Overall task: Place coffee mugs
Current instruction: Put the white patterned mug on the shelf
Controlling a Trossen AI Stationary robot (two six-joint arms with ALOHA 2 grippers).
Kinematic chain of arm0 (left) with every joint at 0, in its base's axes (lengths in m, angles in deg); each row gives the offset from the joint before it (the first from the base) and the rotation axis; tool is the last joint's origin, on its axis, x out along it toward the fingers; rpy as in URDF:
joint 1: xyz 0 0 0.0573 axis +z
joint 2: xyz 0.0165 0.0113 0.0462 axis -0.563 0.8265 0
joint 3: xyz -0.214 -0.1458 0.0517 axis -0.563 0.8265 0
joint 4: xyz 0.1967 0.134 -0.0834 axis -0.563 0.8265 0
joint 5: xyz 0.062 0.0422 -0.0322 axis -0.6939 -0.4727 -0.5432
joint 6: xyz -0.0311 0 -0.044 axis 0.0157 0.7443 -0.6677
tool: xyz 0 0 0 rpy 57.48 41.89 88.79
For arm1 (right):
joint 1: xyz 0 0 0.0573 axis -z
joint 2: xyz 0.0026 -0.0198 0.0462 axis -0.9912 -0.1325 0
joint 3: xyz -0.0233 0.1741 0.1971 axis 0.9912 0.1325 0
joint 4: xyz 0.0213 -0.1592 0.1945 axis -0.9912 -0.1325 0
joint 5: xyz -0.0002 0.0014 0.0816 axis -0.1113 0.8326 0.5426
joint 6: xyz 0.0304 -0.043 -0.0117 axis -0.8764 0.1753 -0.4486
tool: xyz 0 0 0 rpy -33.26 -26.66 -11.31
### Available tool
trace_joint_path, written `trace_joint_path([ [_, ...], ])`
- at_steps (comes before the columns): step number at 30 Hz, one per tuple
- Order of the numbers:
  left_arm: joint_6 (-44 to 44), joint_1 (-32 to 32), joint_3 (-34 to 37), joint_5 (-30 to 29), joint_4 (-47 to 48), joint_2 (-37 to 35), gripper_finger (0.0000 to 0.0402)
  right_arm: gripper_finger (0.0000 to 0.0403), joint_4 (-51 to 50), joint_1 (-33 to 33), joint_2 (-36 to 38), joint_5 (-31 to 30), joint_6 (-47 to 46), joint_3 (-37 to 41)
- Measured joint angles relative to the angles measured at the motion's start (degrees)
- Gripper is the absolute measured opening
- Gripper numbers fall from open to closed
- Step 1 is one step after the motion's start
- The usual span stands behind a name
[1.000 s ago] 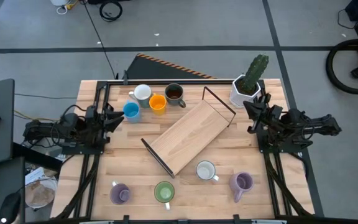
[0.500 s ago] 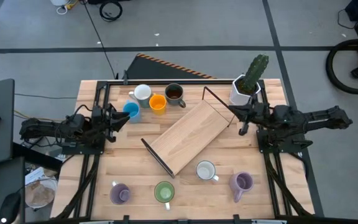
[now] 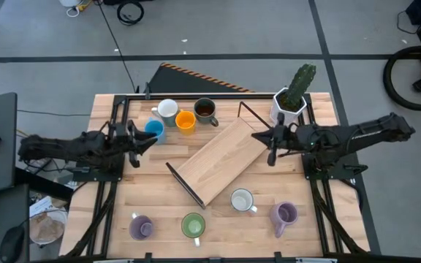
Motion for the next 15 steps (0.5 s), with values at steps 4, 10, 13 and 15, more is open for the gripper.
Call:
trace_joint_path([
  [4, -0.97, -0.21, -3.8, 2.0, 6.04, 2.03, 0.0117, 0.0025, -5.97, -2.69, -3.52, -0.29, -0.8, -4.67],
  [10, -3.06, -2.16, -4.68, 4.98, 6.5, 3.43, 0.0117, 0.0054, -12.22, -6.21, -8.87, -3.26, -2.88, -9.32],
  [13, -3.12, -2.7, -4.68, 4.14, 6.58, 3.68, 0.0117, 0.0073, -15.01, -7.35, -11.29, -3.37, -4.52, -11.66],
  [15, -3.26, -2.7, -4.68, 4.06, 6.44, 3.89, 0.0117, 0.0085, -16.96, -8.07, -12.94, -3.39, -5.95, -13.11],
])
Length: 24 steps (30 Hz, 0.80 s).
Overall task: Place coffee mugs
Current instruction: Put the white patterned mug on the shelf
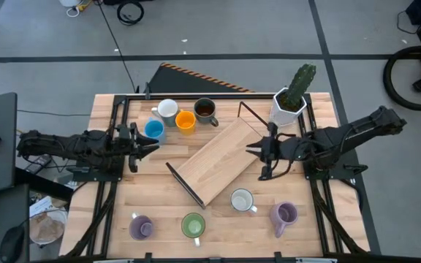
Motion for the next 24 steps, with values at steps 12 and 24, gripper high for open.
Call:
trace_joint_path([
  [12, -2.57, 0.0, -0.02, -0.04, 1.0, 1.0, 0.0117, 0.0126, -16.23, -6.36, -13.23, 0.37, -10.54, -13.52],
  [24, -2.53, 0.0, -0.02, -0.05, 1.42, 0.99, 0.0117, 0.0127, -27.6, -11.63, -24.74, 2.05, -20.74, -24.67],
])
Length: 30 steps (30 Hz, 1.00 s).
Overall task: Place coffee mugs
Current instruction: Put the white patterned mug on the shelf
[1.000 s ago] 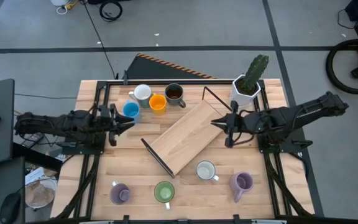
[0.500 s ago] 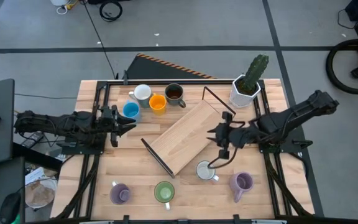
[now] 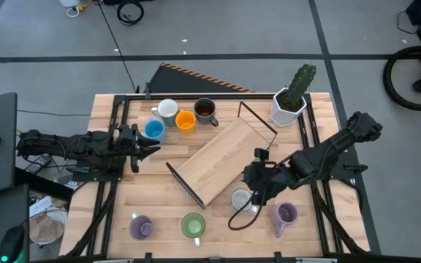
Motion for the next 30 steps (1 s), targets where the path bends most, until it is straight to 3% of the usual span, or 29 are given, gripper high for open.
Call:
trace_joint_path([
  [13, 2.32, 0.04, 0.0, -0.42, 0.02, 0.0, 0.0117, 0.0128, -3.03, -2.94, -5.79, 4.0, -6.3, -4.95],
  [30, 4.6, 0.13, 0.0, -2.96, 0.09, -0.02, 0.0117, 0.014, -3.91, -5.43, -5.87, 3.97, -9.64, -4.95],
])
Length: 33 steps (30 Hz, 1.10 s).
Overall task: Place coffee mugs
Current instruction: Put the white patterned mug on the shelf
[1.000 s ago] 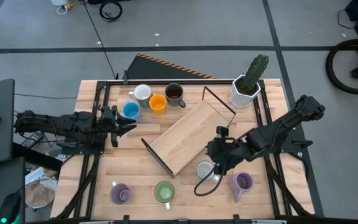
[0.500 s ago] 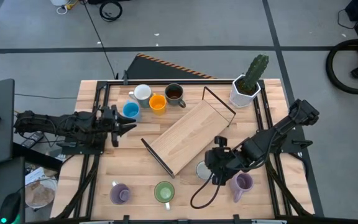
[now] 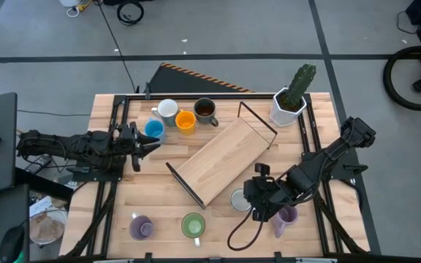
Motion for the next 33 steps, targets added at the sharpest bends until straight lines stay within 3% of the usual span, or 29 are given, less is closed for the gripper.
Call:
trace_joint_path([
  [14, 0.11, 0.0, 0.02, 0.0, 0.0, 0.01, 0.0117, 0.0211, 0.04, -0.39, -0.62, 0.19, 0.0, -0.02],
  [33, 0.06, 0.02, 0.02, -0.02, 0.01, 0.0, 0.0117, 0.0195, 3.22, 0.15, -12.58, 12.43, 9.9, 0.12],
])
